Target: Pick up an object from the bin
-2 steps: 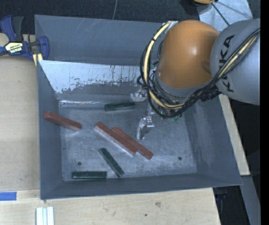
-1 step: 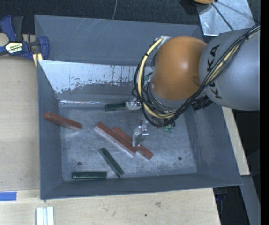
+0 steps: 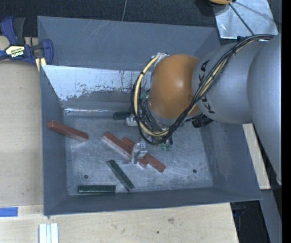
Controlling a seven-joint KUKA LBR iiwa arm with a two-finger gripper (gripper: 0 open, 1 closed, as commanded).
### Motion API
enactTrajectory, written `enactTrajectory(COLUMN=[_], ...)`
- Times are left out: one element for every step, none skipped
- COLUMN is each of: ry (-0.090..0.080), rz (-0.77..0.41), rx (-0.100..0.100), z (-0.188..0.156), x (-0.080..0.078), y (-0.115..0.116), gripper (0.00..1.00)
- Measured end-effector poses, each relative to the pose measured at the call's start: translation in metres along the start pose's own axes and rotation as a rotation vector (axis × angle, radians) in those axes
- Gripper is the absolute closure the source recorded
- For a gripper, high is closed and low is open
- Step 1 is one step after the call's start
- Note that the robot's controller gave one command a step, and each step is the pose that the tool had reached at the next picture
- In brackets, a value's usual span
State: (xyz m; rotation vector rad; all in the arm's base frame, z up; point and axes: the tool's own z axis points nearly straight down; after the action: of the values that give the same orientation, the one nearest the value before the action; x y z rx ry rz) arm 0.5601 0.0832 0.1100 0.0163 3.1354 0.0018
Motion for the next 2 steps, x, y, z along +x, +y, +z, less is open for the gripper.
enactTrajectory(ry=[-0.01,-0.01], rz=[0.005,0.005], rx=[0.0,0.0], z=[0.0302,0.0302], x=[0.0317,0.0317], y=[-0.0252,-0.0252], gripper=[1.0,1.0])
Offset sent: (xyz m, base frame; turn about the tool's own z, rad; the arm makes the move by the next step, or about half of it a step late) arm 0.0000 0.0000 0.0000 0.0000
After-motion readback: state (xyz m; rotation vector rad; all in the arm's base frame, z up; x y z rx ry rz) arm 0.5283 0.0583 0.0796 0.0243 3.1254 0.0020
